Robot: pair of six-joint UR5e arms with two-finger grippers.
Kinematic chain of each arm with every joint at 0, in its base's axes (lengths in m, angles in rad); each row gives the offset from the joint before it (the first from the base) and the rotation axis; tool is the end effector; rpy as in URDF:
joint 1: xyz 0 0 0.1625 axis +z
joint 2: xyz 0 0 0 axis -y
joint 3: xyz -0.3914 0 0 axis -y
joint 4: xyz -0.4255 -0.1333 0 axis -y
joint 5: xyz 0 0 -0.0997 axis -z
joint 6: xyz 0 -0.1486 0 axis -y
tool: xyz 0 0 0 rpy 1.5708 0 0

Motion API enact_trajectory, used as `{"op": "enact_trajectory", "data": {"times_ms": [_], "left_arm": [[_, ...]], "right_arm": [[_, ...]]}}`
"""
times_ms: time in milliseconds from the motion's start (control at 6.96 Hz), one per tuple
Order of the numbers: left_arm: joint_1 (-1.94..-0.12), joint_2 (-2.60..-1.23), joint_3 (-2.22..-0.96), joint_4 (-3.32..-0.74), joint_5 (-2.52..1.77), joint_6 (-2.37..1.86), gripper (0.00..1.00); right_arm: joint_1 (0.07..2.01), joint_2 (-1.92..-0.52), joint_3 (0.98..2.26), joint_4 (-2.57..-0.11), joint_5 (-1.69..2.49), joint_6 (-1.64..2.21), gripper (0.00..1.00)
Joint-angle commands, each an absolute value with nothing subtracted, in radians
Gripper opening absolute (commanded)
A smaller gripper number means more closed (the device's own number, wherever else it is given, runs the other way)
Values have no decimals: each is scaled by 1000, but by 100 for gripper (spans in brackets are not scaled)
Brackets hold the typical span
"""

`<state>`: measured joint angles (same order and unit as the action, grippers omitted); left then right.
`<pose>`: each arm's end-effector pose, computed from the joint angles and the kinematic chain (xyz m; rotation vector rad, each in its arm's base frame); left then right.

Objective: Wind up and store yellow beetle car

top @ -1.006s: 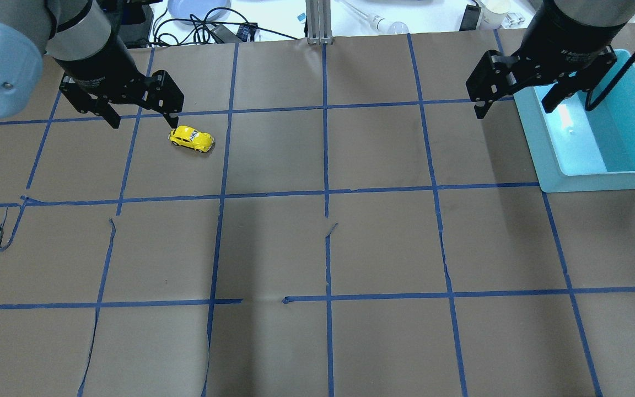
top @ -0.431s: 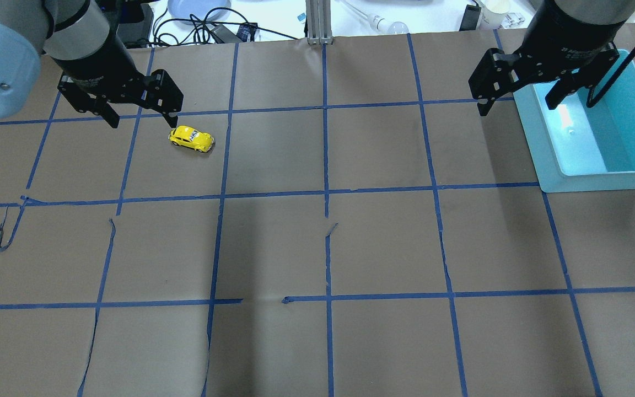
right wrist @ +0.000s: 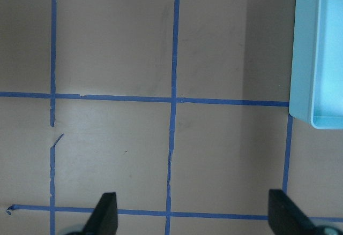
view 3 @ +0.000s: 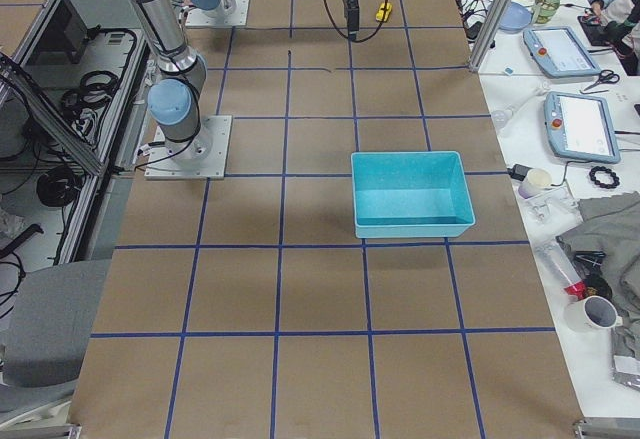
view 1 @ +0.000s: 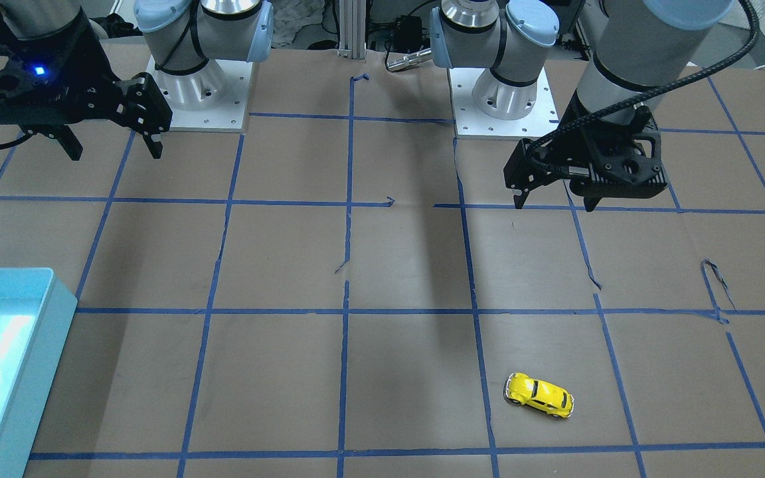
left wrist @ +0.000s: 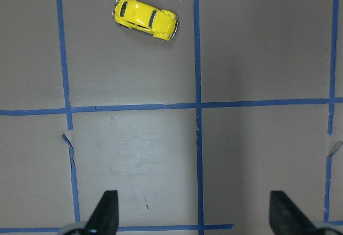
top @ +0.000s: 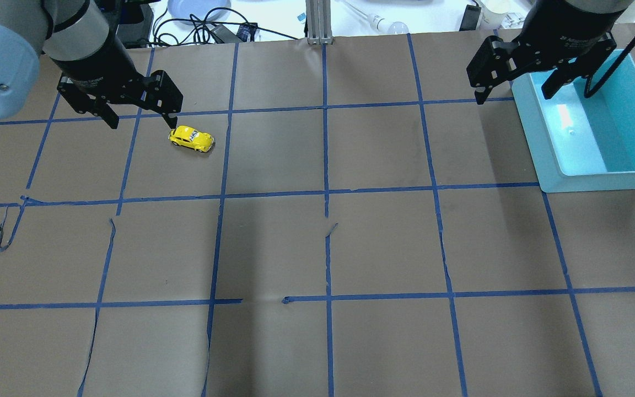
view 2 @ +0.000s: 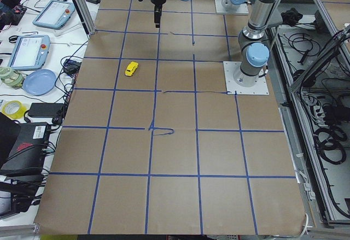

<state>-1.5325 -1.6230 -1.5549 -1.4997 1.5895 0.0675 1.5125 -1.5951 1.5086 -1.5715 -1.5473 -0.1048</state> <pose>-0.1094 -0.5550 0.3929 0.0451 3.1203 -0.0527 0.1059 -0.5337 0.4512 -0.0742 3.1213 -0.1388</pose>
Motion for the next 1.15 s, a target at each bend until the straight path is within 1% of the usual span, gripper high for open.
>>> {"op": "enact_trajectory", "data": {"times_ms": [0, 288, 1006], "left_arm": [[-1532, -1623, -1555, -1500, 1589, 67, 100], [-1532, -1623, -1555, -1500, 1589, 67, 100], [-1532, -1621, -1555, -1502, 1589, 66, 100]], "right_arm": [[1509, -1583, 1502, -1565, -1549, -104, 100], [1511, -1583, 1488, -1565, -1552, -107, 100], [1513, -1582, 1500, -1571, -1543, -114, 100]]}}
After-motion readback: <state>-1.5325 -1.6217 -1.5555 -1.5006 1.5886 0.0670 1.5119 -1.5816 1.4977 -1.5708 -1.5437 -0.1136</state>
